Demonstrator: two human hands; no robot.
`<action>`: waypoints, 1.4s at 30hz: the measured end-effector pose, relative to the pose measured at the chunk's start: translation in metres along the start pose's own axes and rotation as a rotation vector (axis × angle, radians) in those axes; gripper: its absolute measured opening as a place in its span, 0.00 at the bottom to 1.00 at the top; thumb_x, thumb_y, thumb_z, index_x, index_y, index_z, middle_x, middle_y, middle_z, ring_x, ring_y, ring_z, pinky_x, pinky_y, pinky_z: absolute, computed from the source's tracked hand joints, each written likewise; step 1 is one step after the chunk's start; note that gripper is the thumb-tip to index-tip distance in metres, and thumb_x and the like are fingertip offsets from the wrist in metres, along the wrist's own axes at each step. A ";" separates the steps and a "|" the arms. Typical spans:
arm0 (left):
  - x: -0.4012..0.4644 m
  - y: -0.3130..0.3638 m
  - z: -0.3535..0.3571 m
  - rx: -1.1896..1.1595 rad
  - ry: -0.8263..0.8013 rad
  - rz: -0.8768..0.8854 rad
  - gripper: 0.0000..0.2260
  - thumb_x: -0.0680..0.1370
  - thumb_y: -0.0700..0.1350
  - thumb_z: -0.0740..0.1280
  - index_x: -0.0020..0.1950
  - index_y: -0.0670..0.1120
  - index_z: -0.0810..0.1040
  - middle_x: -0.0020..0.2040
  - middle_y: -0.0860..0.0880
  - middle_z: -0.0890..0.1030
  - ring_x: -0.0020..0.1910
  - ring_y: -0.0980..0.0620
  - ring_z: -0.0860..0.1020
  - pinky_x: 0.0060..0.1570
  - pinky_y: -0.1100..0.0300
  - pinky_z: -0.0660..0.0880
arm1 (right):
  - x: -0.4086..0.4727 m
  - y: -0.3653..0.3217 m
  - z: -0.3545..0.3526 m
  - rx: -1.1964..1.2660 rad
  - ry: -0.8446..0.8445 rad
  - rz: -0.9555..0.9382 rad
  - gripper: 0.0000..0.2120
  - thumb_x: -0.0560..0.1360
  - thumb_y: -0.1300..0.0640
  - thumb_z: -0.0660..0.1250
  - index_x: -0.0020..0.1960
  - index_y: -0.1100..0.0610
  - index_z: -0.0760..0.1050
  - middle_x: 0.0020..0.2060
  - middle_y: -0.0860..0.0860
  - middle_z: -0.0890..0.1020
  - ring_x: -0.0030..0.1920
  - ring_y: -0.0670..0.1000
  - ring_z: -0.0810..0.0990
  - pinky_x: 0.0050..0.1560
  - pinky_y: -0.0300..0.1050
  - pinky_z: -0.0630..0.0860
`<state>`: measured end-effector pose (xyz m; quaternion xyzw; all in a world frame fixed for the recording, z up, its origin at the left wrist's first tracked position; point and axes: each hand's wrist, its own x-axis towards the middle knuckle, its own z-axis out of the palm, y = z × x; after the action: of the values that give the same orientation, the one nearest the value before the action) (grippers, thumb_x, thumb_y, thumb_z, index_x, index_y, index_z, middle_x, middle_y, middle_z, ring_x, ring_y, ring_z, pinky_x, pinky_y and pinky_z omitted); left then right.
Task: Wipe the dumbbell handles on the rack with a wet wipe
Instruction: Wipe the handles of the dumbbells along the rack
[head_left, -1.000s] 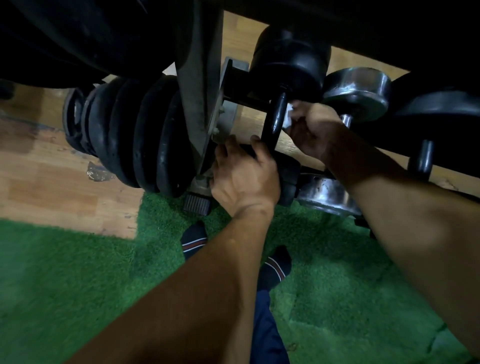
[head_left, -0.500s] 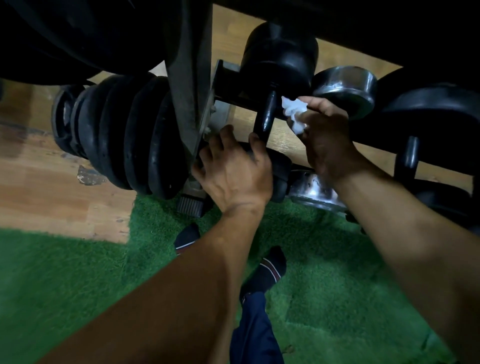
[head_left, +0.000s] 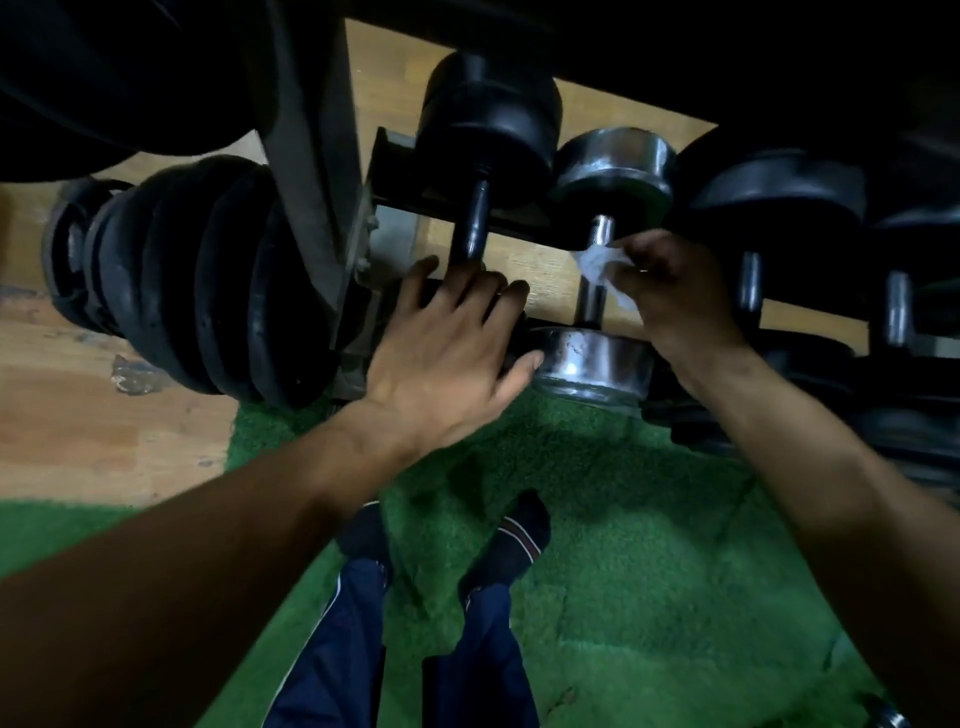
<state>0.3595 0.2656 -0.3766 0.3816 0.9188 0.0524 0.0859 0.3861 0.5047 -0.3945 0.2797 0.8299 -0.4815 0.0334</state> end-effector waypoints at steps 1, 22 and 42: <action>0.001 -0.002 -0.001 0.034 -0.027 0.065 0.30 0.82 0.66 0.52 0.72 0.46 0.72 0.66 0.45 0.77 0.67 0.41 0.71 0.67 0.41 0.61 | -0.001 0.002 -0.002 -0.045 -0.012 -0.028 0.06 0.74 0.54 0.70 0.49 0.54 0.82 0.46 0.49 0.85 0.49 0.49 0.83 0.53 0.56 0.79; 0.045 0.021 -0.005 0.141 -0.201 0.334 0.33 0.77 0.74 0.55 0.56 0.46 0.78 0.51 0.47 0.81 0.50 0.45 0.79 0.59 0.47 0.71 | 0.025 -0.017 -0.028 -0.842 -0.726 -0.490 0.10 0.79 0.57 0.66 0.55 0.51 0.85 0.51 0.48 0.85 0.48 0.47 0.80 0.47 0.39 0.69; 0.045 0.023 -0.006 0.190 -0.211 0.315 0.35 0.77 0.75 0.50 0.62 0.46 0.74 0.54 0.47 0.81 0.54 0.45 0.78 0.60 0.46 0.71 | 0.032 -0.012 -0.014 -0.951 -0.319 -0.416 0.15 0.76 0.62 0.67 0.61 0.51 0.80 0.59 0.56 0.76 0.55 0.62 0.80 0.51 0.48 0.75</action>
<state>0.3432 0.3135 -0.3718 0.5304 0.8344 -0.0622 0.1361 0.3563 0.5255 -0.3876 -0.0130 0.9788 -0.0857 0.1857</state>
